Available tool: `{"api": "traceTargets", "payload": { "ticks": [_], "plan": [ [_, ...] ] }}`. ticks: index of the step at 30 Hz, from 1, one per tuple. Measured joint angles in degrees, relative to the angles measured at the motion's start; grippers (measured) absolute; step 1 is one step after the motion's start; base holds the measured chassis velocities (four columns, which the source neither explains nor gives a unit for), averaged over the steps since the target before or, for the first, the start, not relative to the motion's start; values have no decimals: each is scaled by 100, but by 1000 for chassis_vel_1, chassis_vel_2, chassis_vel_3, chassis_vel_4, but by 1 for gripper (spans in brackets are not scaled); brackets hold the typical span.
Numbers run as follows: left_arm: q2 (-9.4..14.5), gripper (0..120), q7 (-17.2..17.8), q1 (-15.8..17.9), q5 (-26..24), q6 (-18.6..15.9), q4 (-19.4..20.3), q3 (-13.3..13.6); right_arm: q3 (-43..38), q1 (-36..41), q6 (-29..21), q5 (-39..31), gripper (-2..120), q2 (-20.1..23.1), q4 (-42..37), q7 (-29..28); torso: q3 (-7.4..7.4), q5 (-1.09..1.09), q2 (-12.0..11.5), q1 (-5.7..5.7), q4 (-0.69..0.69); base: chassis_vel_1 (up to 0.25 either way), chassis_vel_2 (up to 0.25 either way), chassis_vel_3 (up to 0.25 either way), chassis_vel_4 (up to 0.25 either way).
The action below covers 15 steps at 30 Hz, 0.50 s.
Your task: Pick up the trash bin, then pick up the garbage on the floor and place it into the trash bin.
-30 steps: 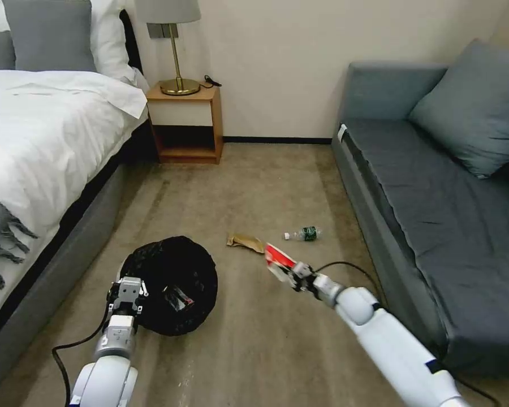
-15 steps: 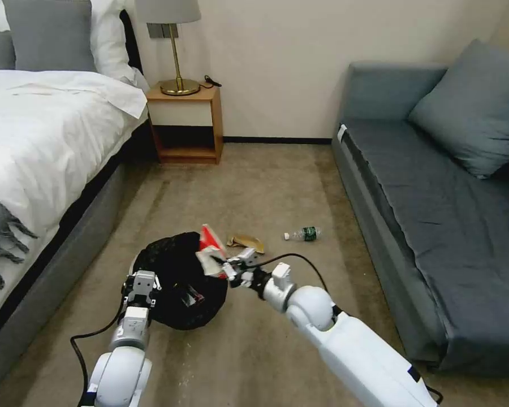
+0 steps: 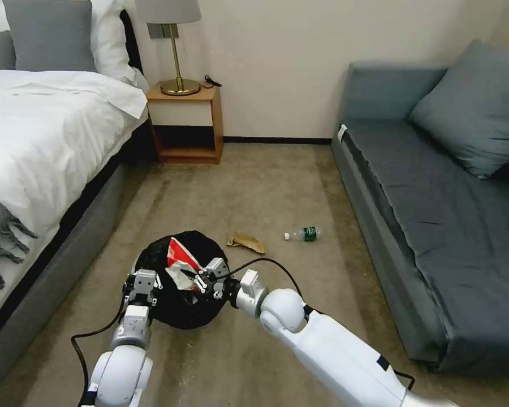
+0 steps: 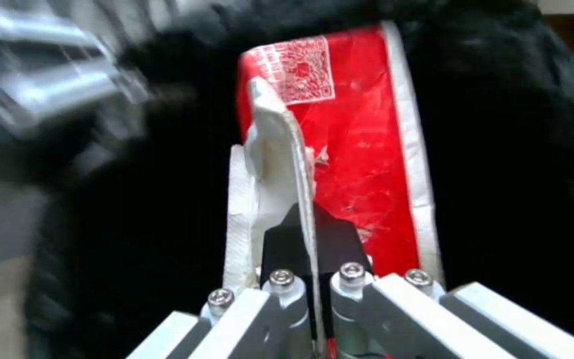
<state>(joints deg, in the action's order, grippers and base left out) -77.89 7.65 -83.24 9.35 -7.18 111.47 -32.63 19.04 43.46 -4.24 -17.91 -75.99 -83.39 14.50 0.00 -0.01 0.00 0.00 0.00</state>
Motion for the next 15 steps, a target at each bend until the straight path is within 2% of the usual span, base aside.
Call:
{"api": "traceTargets", "payload": {
  "ticks": [5, 8, 9, 12, 13, 15],
  "plan": [
    [25, 2, -8, 12, -31, 0, 0, -10, 8, 8, 37, 304, 0, -8, 229, -103, 0, 1, 0, 0, 0, 0, 0, 0, 0],
    [37, 2, -10, 58, -75, -25, 18, -9, 34, 55, 28, 439, 13, -3, 289, -231, 0, 0, 0, 0, 0, 0, 0, 0, 0],
    [37, 2, -10, 58, -75, -25, 18, -9, 34, 55, 28, 439, 13, -3, 289, -231, 0, 0, 0, 0, 0, 0, 0, 0, 0],
    [48, 2, -13, 67, -87, -32, 24, 5, 38, 88, 2, 466, 28, -2, 237, -298, 0, 1, 0, 0, 0, 0, 0, 0, 0],
    [48, 2, -13, 67, -87, -32, 24, 5, 38, 88, 2, 466, 28, -2, 237, -298, 0, 1, 0, 0, 0, 0, 0, 0, 0],
    [48, 2, -13, 61, -90, -33, 23, 9, 38, 91, -125, 453, 38, 20, 129, -331, 0, 2, 0, 0, 0, 0, 0, 0, 0]
  ]
}}
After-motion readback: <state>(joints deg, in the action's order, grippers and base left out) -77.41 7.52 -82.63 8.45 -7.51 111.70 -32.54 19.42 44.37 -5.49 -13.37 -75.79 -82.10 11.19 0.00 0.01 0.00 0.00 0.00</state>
